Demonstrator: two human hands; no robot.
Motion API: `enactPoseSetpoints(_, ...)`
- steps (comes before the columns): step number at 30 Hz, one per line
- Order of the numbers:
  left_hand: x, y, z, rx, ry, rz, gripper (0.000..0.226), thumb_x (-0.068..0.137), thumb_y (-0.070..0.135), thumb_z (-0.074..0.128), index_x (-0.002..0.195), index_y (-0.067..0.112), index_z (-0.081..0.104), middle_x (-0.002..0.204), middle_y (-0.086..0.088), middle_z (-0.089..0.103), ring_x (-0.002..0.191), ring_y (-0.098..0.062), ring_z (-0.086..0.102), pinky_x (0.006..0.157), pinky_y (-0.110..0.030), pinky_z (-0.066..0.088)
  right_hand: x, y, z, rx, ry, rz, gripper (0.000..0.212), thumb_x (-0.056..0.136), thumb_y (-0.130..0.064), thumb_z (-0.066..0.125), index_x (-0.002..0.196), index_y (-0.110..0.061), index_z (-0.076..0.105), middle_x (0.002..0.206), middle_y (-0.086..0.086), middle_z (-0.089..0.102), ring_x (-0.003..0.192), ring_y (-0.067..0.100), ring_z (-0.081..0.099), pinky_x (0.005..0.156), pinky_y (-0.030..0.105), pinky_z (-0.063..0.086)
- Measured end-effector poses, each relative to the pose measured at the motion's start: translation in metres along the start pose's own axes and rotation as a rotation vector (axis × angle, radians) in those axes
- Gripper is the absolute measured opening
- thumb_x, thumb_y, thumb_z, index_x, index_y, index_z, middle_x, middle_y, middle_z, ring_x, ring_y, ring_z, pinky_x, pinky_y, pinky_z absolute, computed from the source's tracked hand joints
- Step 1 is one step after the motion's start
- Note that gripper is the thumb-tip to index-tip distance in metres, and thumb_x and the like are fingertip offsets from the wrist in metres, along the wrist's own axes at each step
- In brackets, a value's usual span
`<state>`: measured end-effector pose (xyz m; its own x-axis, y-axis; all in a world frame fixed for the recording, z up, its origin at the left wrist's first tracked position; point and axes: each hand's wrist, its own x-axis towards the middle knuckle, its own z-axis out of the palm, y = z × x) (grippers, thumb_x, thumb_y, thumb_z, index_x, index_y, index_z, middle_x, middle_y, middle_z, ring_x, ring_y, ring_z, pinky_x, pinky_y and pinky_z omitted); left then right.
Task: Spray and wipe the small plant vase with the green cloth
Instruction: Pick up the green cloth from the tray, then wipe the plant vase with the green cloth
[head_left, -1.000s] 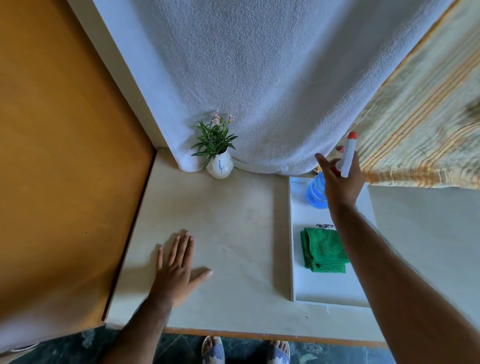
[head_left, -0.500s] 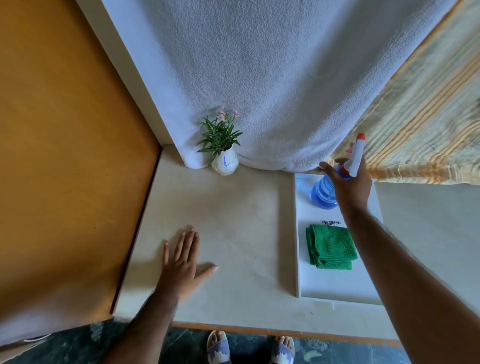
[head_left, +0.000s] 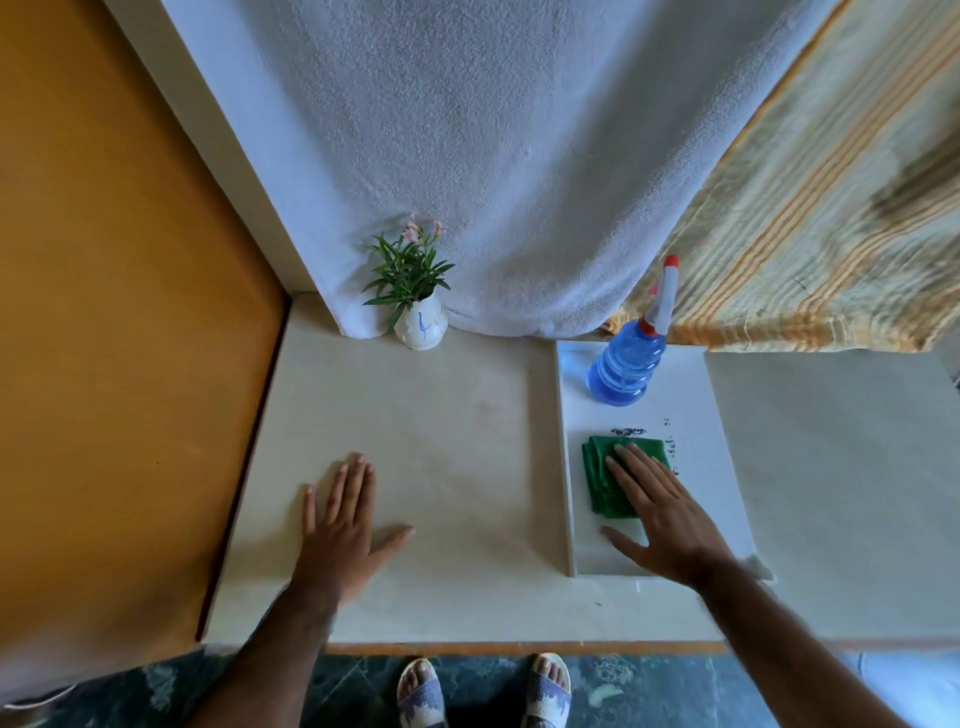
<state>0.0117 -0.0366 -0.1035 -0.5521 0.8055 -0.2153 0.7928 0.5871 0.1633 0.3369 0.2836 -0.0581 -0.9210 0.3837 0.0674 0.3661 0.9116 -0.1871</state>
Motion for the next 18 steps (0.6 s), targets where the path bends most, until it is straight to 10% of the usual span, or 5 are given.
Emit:
enactPoseSetpoints(10, -0.001, -0.001, 0.000, 0.001, -0.004, -0.001, 0.107, 0.086, 0.090, 0.015, 0.161, 0.013, 0.002, 0.169, -0.009, -0.001, 0.154, -0.020, -0.005, 0.120, -0.056, -0.003, 0.014, 0.004, 0.012, 0.024, 0.000, 0.123, 0.082, 0.074, 0.020, 0.060, 0.149, -0.006, 0.041, 0.156, 0.009, 0.036, 0.145, 0.029, 0.035, 0.113, 0.052, 0.038)
enactPoseSetpoints(18, -0.002, -0.001, -0.001, -0.028, -0.005, 0.012, 0.106, 0.088, 0.088, 0.022, 0.161, 0.012, 0.007, 0.169, -0.010, 0.006, 0.155, -0.022, 0.002, 0.119, -0.058, 0.002, 0.079, -0.060, -0.012, 0.173, 0.186, 0.025, 0.063, 0.085, 0.009, 0.041, 0.145, -0.006, 0.049, 0.151, 0.010, 0.047, 0.143, 0.025, 0.037, 0.117, 0.042, 0.032)
